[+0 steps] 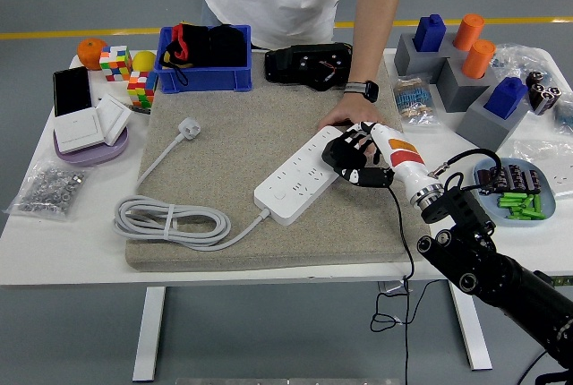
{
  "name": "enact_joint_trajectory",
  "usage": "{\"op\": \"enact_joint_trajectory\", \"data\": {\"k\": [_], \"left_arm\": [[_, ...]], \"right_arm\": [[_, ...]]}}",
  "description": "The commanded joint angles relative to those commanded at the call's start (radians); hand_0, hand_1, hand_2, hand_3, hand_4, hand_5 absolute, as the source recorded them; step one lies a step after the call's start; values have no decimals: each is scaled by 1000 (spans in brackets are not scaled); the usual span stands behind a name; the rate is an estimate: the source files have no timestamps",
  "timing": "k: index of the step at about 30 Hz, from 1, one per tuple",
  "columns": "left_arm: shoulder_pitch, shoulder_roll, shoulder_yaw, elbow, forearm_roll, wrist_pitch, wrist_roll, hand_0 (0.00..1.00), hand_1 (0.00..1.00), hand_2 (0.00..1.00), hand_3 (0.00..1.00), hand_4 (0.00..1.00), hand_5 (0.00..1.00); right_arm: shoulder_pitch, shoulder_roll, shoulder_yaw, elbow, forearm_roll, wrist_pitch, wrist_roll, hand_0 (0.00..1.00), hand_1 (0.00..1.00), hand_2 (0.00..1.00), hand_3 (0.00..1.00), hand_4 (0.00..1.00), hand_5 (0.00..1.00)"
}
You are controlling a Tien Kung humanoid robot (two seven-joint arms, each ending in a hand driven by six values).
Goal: Press the white button,pick up the black plug,place it near the board,insert it into the board
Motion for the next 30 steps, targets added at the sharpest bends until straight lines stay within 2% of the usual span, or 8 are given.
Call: {"op": "enact_joint_trajectory", "data": {"k": [30], "left_arm": [[0,-2,-1,0,-5,0,0,684,675,658,686,556,197]], "right_arm": [[12,0,-5,-21,-7,-2,-8,240,265,306,533,747,2]]}}
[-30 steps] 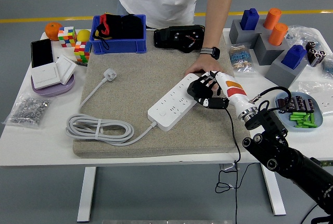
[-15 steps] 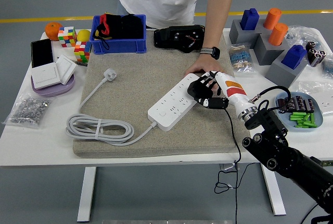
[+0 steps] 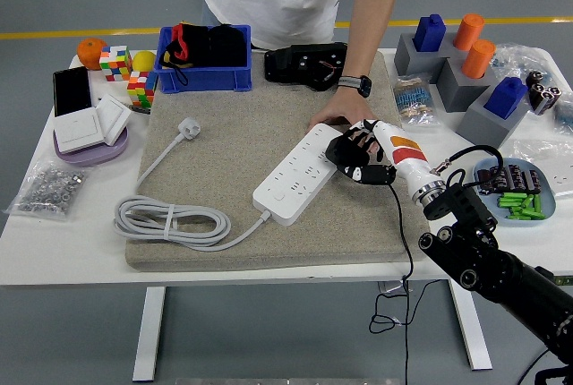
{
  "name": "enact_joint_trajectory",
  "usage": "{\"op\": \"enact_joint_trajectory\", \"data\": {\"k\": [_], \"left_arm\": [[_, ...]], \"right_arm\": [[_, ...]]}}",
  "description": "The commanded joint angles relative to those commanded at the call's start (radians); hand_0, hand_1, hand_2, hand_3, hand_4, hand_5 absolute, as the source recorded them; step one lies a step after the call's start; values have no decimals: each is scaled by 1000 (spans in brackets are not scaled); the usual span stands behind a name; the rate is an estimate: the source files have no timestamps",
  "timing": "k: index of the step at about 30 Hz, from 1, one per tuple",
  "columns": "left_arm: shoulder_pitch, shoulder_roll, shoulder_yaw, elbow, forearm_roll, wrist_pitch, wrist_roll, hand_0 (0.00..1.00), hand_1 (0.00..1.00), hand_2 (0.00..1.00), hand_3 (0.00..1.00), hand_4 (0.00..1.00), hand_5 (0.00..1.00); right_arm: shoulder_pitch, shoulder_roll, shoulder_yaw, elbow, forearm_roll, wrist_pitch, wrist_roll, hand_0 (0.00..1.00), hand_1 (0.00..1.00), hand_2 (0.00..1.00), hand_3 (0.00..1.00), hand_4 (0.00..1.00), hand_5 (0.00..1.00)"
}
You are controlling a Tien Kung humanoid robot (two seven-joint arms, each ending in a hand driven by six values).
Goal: Press the white button,pick up the black plug,place it near the board,insert it into the board
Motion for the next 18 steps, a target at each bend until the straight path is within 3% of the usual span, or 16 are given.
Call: {"op": "enact_joint_trajectory", "data": {"k": [18], "left_arm": [[-1,0,-4,0,11,-2,1,684,675,658,686,556,197]], "right_arm": [[1,0,-35,24,17,1,-1,239,266,306,533,749,2]]}}
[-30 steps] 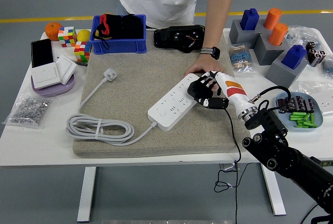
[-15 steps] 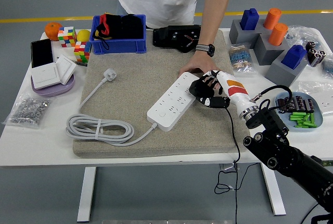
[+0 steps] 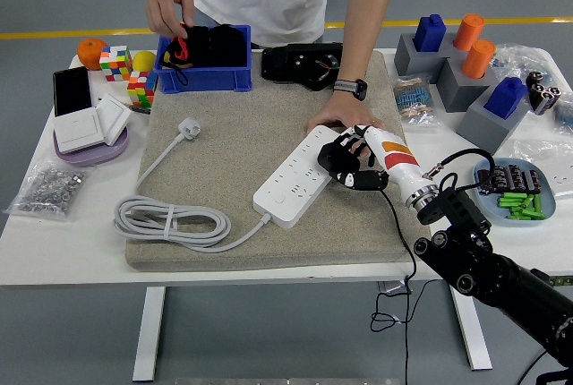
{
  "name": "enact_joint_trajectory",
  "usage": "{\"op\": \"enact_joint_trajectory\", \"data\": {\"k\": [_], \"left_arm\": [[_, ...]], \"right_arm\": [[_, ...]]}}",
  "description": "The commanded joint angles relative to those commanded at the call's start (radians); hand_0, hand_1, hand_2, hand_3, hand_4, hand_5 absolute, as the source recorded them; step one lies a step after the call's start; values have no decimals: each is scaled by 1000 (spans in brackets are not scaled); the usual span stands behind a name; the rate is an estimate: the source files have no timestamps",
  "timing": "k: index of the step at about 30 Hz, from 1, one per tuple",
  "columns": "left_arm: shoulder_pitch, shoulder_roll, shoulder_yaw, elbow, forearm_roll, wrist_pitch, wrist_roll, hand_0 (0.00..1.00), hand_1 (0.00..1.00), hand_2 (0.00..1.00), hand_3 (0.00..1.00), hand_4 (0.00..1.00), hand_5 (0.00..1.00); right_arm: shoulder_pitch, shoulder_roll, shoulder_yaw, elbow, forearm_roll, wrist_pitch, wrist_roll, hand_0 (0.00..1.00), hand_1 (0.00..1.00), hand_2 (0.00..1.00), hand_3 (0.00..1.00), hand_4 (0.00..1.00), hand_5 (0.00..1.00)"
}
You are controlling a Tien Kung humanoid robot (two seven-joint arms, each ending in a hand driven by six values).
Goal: Press the white button,pick up the black plug,place it near the board,insert it into the board
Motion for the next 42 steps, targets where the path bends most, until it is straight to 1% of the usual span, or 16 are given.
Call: {"op": "enact_joint_trajectory", "data": {"k": [10,26,37,42], "left_arm": [[2,-1,-5,0,3,0,1,684,675,658,686,557,198],[1,-3,-9,0,-4,3,0,684,675,658,685,557,194],[2,-5,-9,0,-18,6,-2,684,675,658,686,557,195],[1,-6,-9,0,-23,8,-3,684,675,658,686,557,195]], "right_arm": [[9,0,18,12,-2,-1,-2,238,266,306,533,748,2],[11,0,18,21,-3,5,-4,237,265,304,535,749,2],[-10,0,58,86,-15,15,-18,237,264,305,534,749,2],[-35,0,82,140,-30,19,-31,237,264,305,534,749,2]]}}
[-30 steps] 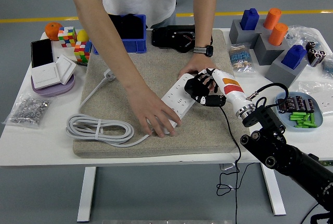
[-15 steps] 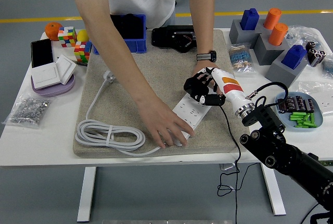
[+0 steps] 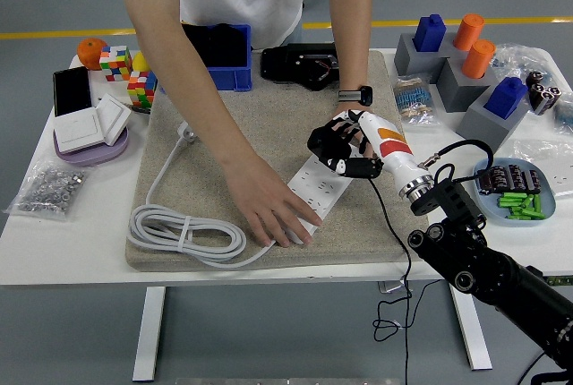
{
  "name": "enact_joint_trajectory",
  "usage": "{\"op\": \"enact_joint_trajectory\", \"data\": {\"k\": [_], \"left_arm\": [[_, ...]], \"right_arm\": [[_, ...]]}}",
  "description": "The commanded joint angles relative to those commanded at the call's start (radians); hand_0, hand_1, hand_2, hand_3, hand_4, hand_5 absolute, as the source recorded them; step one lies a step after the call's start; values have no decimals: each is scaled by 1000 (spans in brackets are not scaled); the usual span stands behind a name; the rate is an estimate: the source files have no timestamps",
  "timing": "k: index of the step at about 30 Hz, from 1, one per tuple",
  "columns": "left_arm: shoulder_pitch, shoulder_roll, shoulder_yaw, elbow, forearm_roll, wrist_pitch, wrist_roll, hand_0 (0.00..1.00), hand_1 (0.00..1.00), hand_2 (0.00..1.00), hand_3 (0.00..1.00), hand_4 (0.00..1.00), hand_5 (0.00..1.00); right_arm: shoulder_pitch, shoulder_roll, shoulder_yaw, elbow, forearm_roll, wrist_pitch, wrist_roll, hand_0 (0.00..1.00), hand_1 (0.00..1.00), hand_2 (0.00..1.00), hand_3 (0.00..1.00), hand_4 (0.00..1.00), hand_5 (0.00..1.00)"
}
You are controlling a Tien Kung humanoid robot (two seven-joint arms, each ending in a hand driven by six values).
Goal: Press the white button,pick up the black plug,place it near the board,insert it into the board
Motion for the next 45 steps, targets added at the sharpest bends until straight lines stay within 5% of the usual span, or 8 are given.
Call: {"op": "enact_joint_trajectory", "data": {"k": [8,27,45], "left_arm": [[0,1,-4,0,-17,5,-1,684,675,658,686,557,198],[3,-2,0,0,-7,4,-3,683,675,658,686,555,204],[4,-2,4,0,10,0,0,681,675,658,686,548,210]], "right_arm": [[-45,-45,40,40,-1,7,-16,238,263,305,535,749,2],[-48,0,26,-29,-3,5,-8,239,263,305,532,747,2],[-13,0,7,-106,3,4,6,237,263,305,535,749,2]]}}
